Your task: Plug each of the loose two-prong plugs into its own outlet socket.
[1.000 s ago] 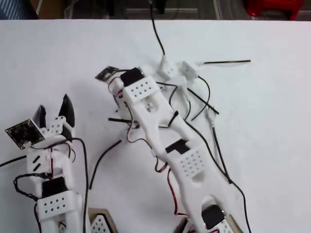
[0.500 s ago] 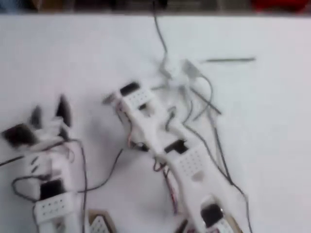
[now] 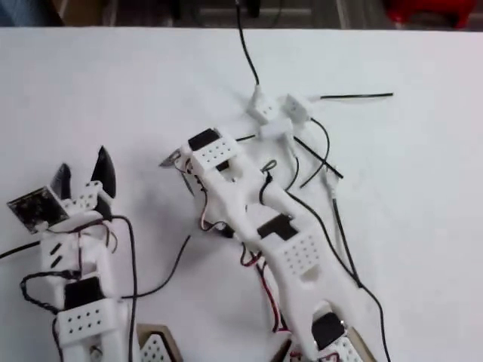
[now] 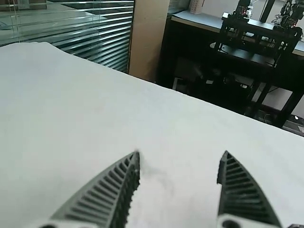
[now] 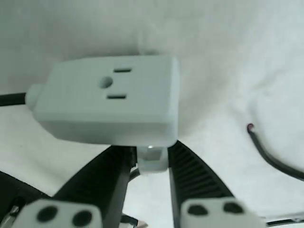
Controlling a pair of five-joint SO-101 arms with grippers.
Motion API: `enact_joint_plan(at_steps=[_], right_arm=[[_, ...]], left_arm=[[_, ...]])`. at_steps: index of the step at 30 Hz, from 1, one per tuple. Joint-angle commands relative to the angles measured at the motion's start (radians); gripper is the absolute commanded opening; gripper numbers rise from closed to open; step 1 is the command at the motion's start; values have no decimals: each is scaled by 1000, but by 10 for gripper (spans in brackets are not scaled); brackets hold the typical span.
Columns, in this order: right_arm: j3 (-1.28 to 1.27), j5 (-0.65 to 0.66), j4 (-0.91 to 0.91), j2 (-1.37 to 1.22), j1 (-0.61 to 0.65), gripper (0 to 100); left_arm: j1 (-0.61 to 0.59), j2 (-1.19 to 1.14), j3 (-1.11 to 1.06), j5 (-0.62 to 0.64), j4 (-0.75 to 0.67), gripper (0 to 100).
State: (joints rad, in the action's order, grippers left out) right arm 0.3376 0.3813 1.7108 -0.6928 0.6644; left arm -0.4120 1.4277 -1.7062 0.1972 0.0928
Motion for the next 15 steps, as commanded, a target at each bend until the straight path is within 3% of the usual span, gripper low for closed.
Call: enact_joint_plan(at_steps=[1,3,11,15], right_arm=[[18,2,12,197,-8,188],[18,6,12,252,-5,230],[11,34,13,346,-24,234],[-52,38,13,390,-58,234]], left_arm=[[5,7,8,-8,2,264],[5,7,8,-8,2,264],[5,7,8,-9,2,264],[21,5,8,-87,0,264]])
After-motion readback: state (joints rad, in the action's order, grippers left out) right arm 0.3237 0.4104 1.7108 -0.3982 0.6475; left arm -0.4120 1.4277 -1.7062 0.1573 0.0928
